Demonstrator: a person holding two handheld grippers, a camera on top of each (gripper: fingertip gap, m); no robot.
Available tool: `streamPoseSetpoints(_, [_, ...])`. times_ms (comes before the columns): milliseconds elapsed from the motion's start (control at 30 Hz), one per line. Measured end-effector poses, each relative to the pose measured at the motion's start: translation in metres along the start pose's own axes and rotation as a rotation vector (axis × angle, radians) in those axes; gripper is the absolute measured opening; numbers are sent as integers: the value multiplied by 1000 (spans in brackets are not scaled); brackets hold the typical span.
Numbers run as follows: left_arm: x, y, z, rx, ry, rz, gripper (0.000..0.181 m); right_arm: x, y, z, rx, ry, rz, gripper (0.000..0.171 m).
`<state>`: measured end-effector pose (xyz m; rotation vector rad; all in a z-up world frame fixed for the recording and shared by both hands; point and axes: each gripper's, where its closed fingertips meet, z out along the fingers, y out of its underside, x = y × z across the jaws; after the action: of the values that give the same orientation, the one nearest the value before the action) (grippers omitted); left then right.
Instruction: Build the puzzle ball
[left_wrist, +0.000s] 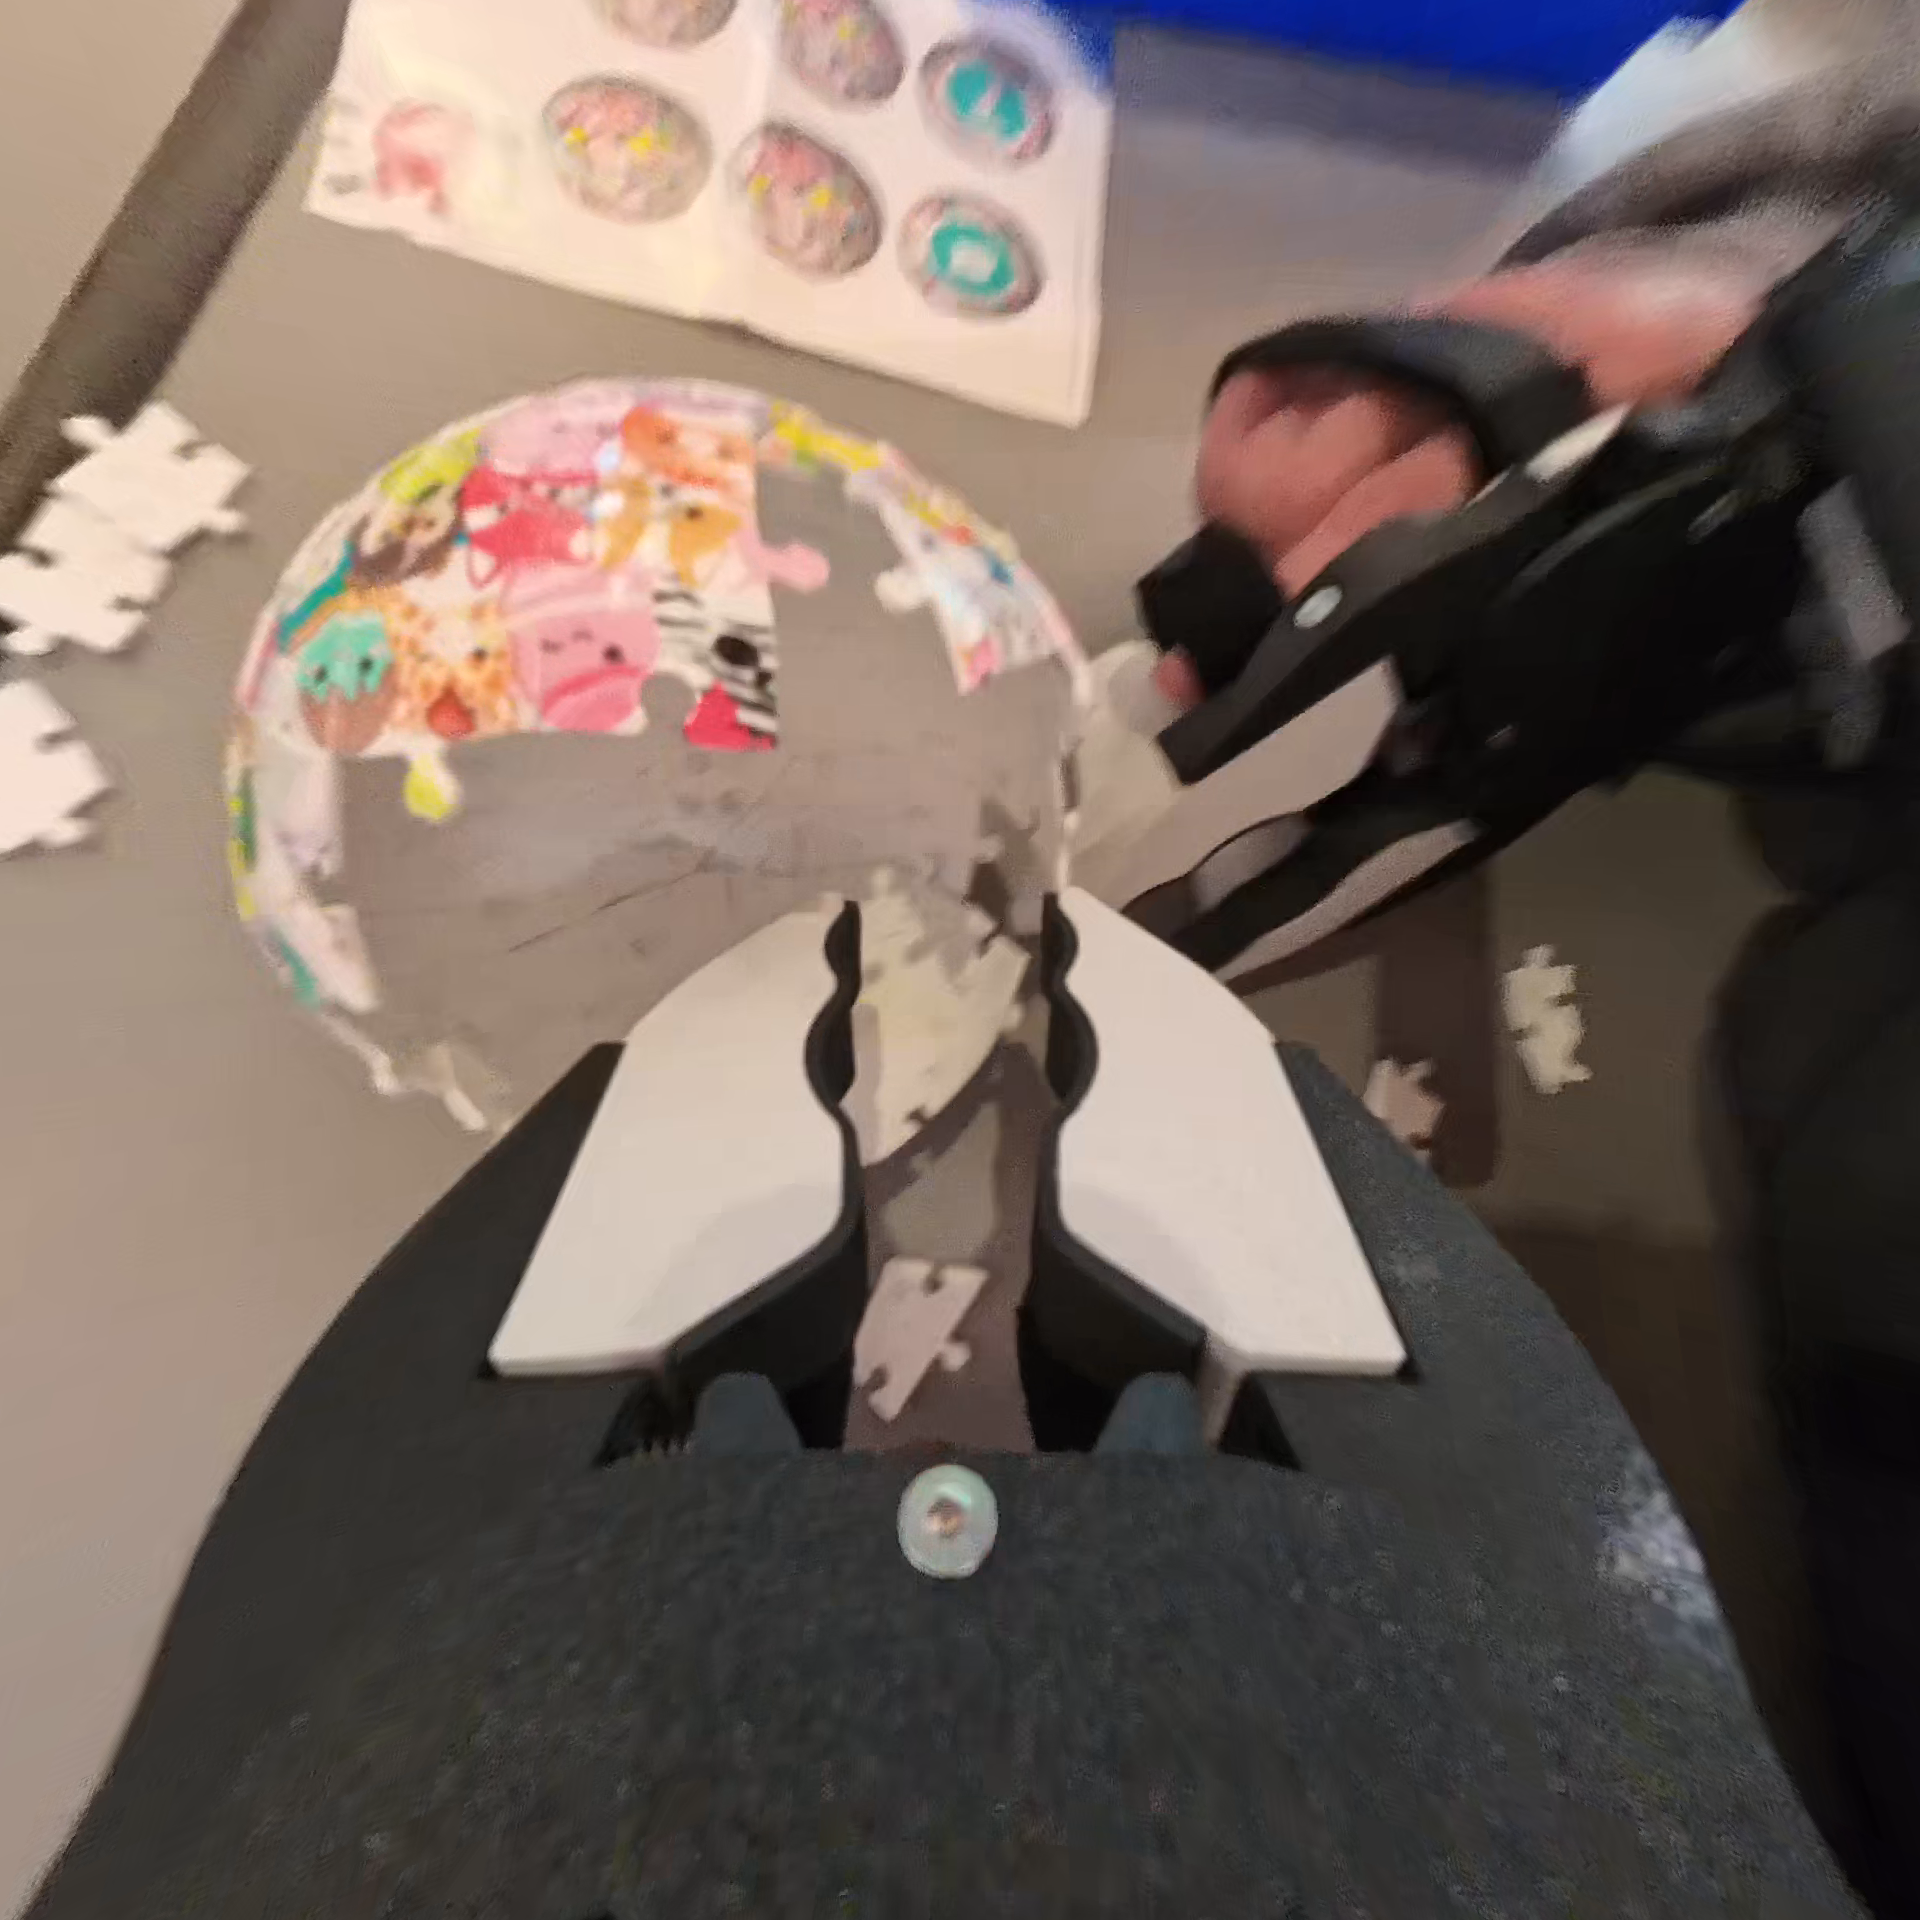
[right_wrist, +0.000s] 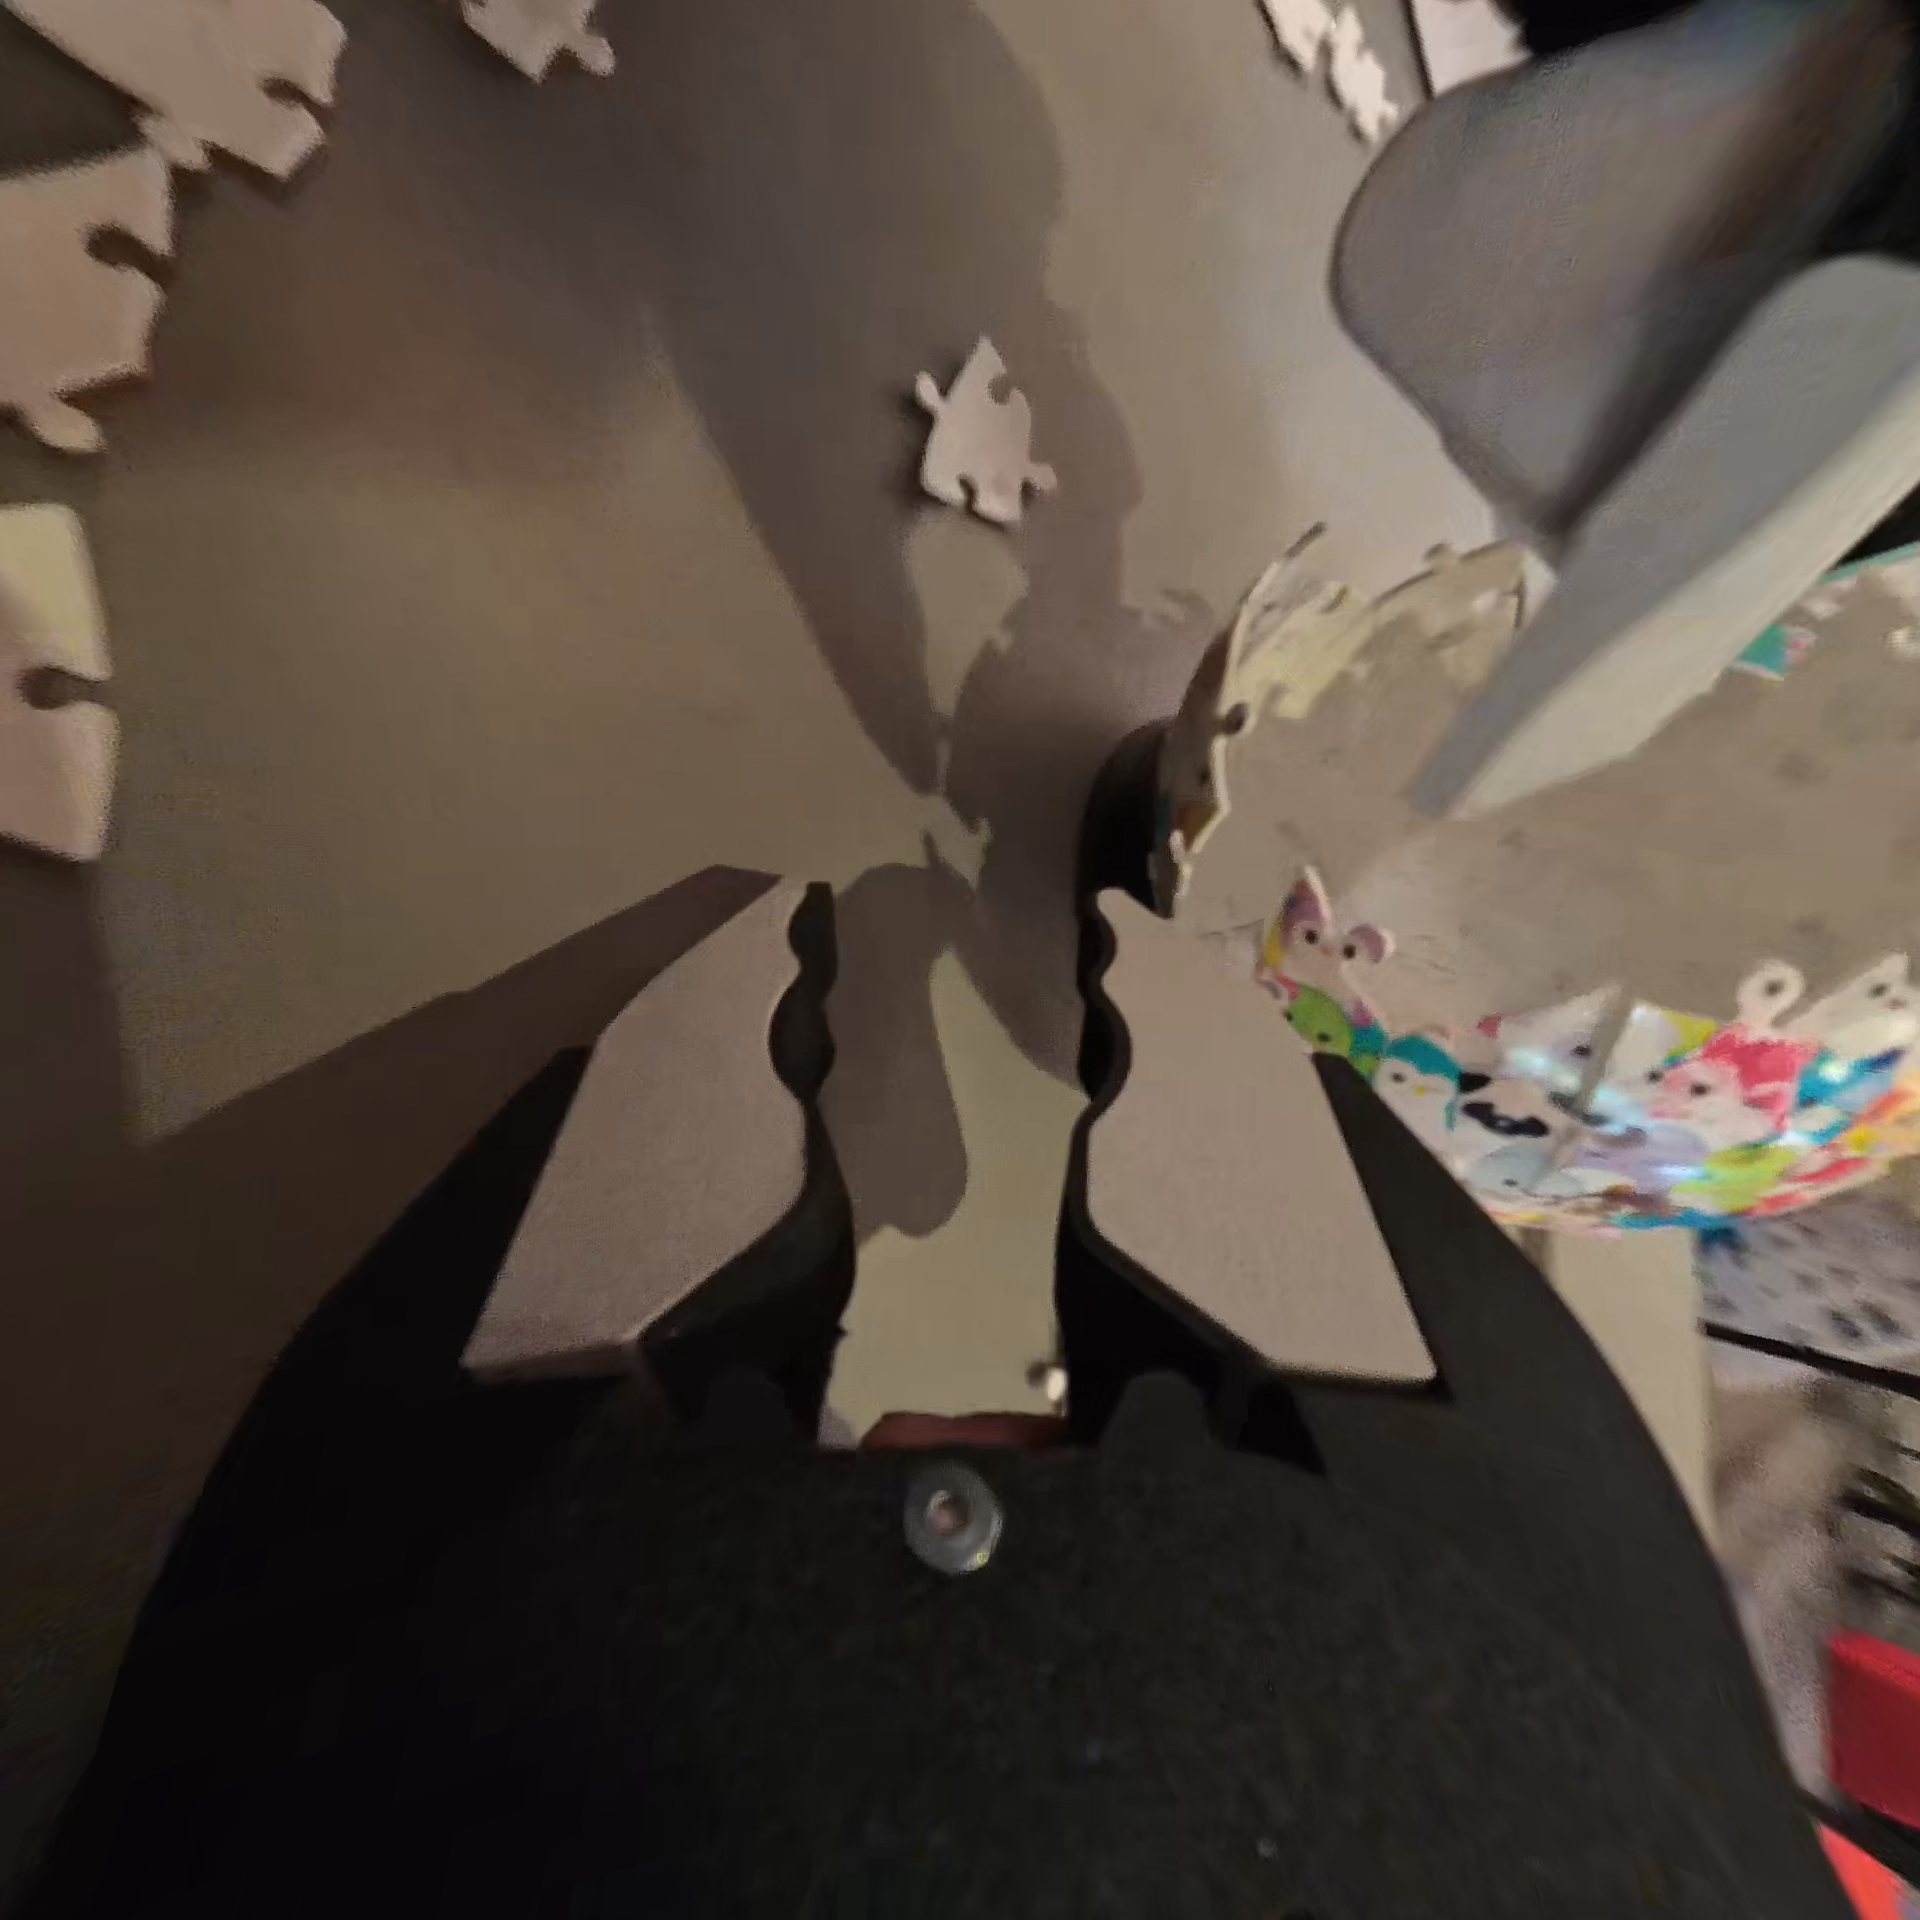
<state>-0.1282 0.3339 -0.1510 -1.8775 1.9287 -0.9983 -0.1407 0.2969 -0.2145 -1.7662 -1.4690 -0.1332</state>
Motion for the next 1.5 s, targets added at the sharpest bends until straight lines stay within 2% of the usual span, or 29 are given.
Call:
streamPoseSetpoints(100, [-2, -12, 3, 52, 28, -84, 20, 4, 7, 2, -79, 56, -35, 31])
streamPoseSetpoints(133, [-5, -12, 5, 48, 14, -95, 15, 4, 7, 1, -88, 61, -38, 31])
streamPoseSetpoints(167, [-9, -11, 7, 36, -18, -102, 3, 4, 8, 0, -93, 66, -40, 31])
streamPoseSetpoints(200, [-14, -9, 9, 19, -53, -105, 0, 3, 9, -2, -95, 70, -39, 31])
streamPoseSetpoints(367, [-20, 9, 20, -105, -148, -69, 0, 2, 20, -10, -131, 109, 62, 30])
streamPoseSetpoints(500, [-21, 18, 28, -191, -143, -68, 0, 17, 22, -12, -160, 270, -50, 3])
streamPoseSetpoints(533, [-21, 17, 29, -199, -144, -64, 0, 21, 22, -12, -172, 309, -85, 0])
streamPoseSetpoints(800, [-10, 21, 9, -159, -169, -62, 0, 24, 13, -9, -153, 392, -157, 0])
streamPoseSetpoints(867, [-6, 23, 3, -136, -169, -59, 2, 26, 11, -14, -128, 414, -121, 6])
streamPoseSetpoints(967, [5, 28, -10, -69, -160, -37, 16, 16, 10, -14, -93, 334, 27, 35])
streamPoseSetpoints(1033, [9, 31, -20, 11, -178, -7, 18, 7, 9, -16, -133, 275, 42, 49])
streamPoseSetpoints(1067, [6, 32, -27, 69, -211, 6, 22, 8, 6, -20, -157, 276, -4, 50])
streamPoseSetpoints(1167, [-25, 37, -49, 289, -322, 8, 25, 13, -15, -31, -206, 220, -110, 37])
streamPoseSetpoints(1200, [-41, 42, -56, 349, -342, -9, 25, 17, -22, -35, -224, 181, -114, 39])
streamPoseSetpoints(1267, [-72, 50, -67, 445, -356, -31, 35, 23, -29, -42, -273, 81, -122, 54])
streamPoseSetpoints(1367, [-114, 55, -77, 531, -420, -40, 38, 35, -29, -45, -389, -48, -139, 53])
streamPoseSetpoints(1500, [-119, 53, -78, 563, -301, -94, 38, 40, -19, -31, -638, -133, -70, 55])
